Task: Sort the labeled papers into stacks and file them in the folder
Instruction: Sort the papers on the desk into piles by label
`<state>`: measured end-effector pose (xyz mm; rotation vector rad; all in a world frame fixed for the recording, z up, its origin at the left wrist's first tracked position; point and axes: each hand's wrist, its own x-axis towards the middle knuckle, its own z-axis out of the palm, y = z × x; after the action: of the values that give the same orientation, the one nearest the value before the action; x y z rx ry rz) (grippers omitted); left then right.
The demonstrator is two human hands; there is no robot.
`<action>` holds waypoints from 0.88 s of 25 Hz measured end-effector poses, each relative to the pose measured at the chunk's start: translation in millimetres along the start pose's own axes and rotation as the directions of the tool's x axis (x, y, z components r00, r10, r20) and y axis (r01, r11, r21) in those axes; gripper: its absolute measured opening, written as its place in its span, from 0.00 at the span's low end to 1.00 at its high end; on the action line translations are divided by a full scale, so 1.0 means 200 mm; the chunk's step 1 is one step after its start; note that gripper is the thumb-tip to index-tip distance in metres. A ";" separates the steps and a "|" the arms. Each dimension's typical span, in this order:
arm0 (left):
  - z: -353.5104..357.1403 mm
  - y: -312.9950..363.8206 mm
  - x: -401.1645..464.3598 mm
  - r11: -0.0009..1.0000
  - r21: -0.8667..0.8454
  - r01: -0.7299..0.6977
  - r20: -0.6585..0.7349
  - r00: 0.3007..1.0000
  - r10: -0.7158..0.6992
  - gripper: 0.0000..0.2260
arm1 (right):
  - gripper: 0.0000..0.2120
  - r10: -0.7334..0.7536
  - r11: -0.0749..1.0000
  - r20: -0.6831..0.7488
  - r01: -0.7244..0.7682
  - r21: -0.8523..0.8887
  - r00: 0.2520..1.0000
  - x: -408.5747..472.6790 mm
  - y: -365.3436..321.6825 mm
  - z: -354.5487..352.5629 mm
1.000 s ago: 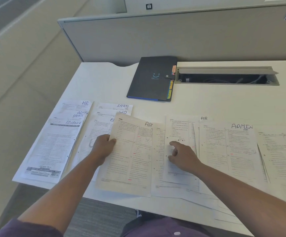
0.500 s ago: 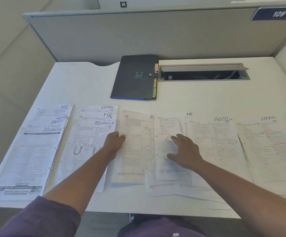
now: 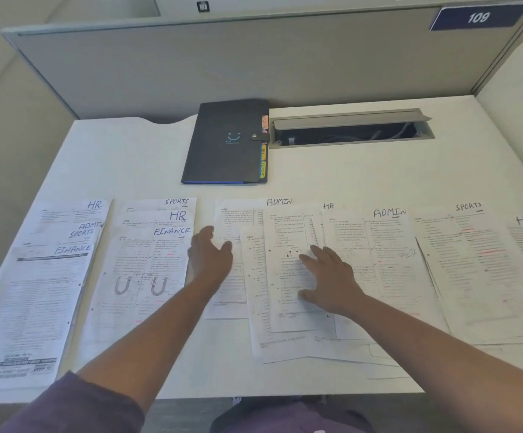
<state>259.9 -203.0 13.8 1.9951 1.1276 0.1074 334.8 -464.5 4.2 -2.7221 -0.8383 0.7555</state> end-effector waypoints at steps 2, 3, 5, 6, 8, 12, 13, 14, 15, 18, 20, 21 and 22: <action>0.05 -0.01 -0.07 0.997 -0.038 0.073 0.141 0.988 -0.067 0.29 | 0.44 0.004 1.000 -0.020 -0.004 -0.021 1.000 0.01 0.00 -0.01; 0.07 0.00 -0.10 0.987 -0.066 0.148 0.215 0.968 -0.131 0.31 | 0.45 0.010 1.000 -0.019 -0.010 -0.029 1.000 0.01 0.01 -0.02; 0.10 0.00 -0.15 0.970 -0.083 0.229 0.262 0.944 -0.200 0.32 | 0.48 0.033 0.999 0.022 -0.032 -0.020 0.999 0.02 0.01 -0.03; 0.12 0.00 -0.17 0.969 -0.081 0.233 0.253 0.945 -0.206 0.31 | 0.49 0.048 0.999 0.051 -0.047 -0.014 0.998 0.02 0.02 -0.03; 0.15 0.01 -0.20 0.966 -0.085 0.246 0.239 0.946 -0.220 0.32 | 0.50 0.062 0.998 0.087 -0.060 -0.019 0.994 0.02 0.02 -0.02; 0.18 0.05 -0.21 0.947 -0.122 0.296 0.234 0.936 -0.263 0.14 | 0.49 0.049 0.999 0.076 -0.047 -0.017 0.996 0.00 0.03 -0.01; 0.18 0.06 -0.22 0.949 -0.135 0.285 0.241 0.938 -0.248 0.07 | 0.49 0.046 0.999 0.068 -0.046 -0.001 0.997 0.00 0.03 -0.01; 0.18 0.06 -0.22 0.950 -0.151 0.274 0.255 0.939 -0.231 0.04 | 0.49 0.043 0.999 0.059 -0.044 0.013 0.997 0.00 0.04 -0.01; 0.18 0.07 -0.23 0.949 -0.165 0.267 0.262 0.940 -0.219 0.06 | 0.49 0.040 0.999 0.050 -0.041 0.020 0.998 0.00 0.05 -0.01; 0.14 0.09 -0.22 0.962 -0.169 0.212 0.200 0.964 -0.177 0.06 | 0.48 0.031 0.999 0.040 -0.032 0.019 0.999 -0.01 0.07 -0.02; 0.09 0.09 -0.18 0.980 -0.114 0.161 0.098 0.984 -0.150 0.07 | 0.48 0.018 1.000 0.045 -0.019 0.010 0.999 -0.03 0.09 -0.03; 0.06 0.08 -0.15 0.987 -0.070 0.145 0.053 0.988 -0.142 0.08 | 0.48 0.011 1.000 0.049 -0.011 0.004 0.999 -0.03 0.10 -0.03; 0.03 0.07 -0.12 0.991 -0.027 0.134 0.022 0.991 -0.133 0.09 | 0.48 0.004 1.000 0.054 -0.004 0.002 0.999 -0.04 0.11 -0.04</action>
<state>258.1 -228.2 26.6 1.8863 1.2361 0.0334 343.5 -486.3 6.4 -2.7133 -0.8432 0.8338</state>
